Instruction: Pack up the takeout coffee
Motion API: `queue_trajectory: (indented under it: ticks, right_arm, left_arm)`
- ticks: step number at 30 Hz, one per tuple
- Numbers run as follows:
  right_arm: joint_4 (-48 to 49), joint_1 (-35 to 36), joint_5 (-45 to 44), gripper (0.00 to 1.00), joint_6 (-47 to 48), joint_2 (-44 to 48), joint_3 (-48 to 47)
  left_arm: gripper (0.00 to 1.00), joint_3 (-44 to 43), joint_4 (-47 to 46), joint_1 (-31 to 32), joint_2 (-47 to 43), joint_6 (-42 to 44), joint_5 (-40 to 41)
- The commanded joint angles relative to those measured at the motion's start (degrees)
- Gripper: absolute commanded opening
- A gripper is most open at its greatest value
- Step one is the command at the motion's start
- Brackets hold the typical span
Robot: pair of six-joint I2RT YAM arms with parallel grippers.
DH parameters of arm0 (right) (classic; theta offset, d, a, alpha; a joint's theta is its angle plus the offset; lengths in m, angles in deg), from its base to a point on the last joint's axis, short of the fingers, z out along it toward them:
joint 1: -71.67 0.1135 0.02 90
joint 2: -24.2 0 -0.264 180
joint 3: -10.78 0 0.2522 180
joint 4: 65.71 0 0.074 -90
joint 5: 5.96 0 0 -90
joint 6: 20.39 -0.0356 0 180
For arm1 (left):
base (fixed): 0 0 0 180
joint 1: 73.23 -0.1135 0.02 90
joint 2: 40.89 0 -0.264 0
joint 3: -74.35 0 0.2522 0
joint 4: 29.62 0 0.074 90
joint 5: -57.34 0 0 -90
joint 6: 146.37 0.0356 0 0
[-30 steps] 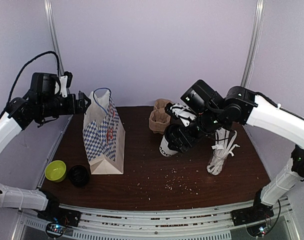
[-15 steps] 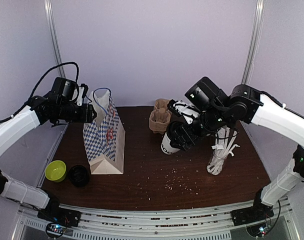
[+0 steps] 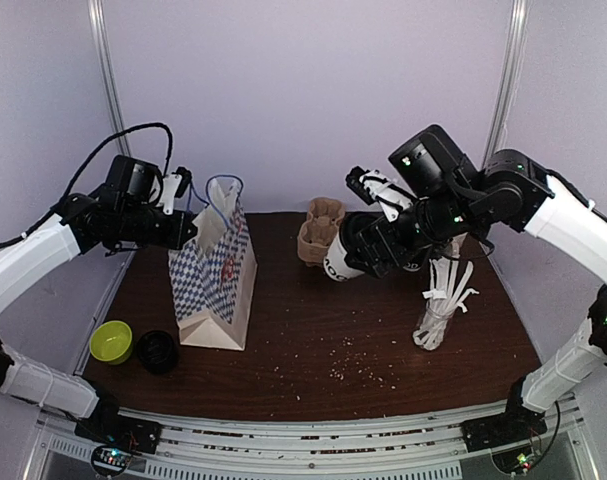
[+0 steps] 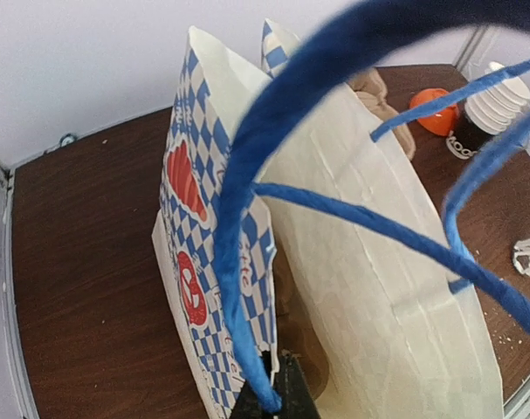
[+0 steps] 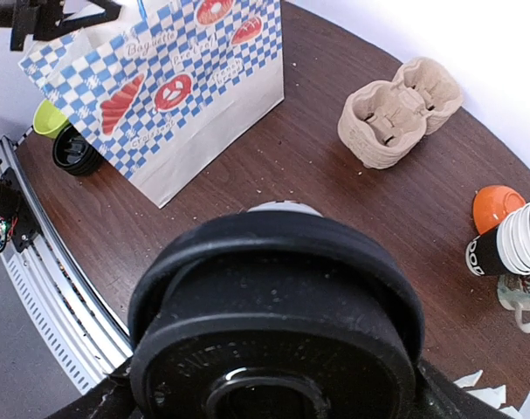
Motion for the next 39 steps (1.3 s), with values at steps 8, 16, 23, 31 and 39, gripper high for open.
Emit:
queue_trajectory:
  ticks: [8,16,23,31,39]
  right_arm:
    - [-5.8,-0.34,-12.4,0.8,1.08,3.83,-10.31]
    - [-6.67,-0.35,-11.38,0.8,-0.49,7.65,-11.72]
    - [-8.91,0.49,-3.46,0.79,-1.12,6.68,-17.92]
    - [-6.04,2.11,-0.07,0.79,-0.84,8.89,-10.42]
    - [-4.82,2.1,-1.92,0.8,0.83,8.03,-16.2]
  left_arm:
    - [0.0,3.62,-11.22,19.38,-6.53,10.22,9.66]
    - [0.0,10.36,-20.34,28.75,-7.33,13.51,12.86]
    - [0.0,6.42,-17.53,32.98,-0.79,14.03,18.44]
    - [0.0,3.48,-18.08,36.49,-0.4,13.06,21.13]
    - [0.0,-0.2,-15.5,37.76,-3.47,14.34,27.58]
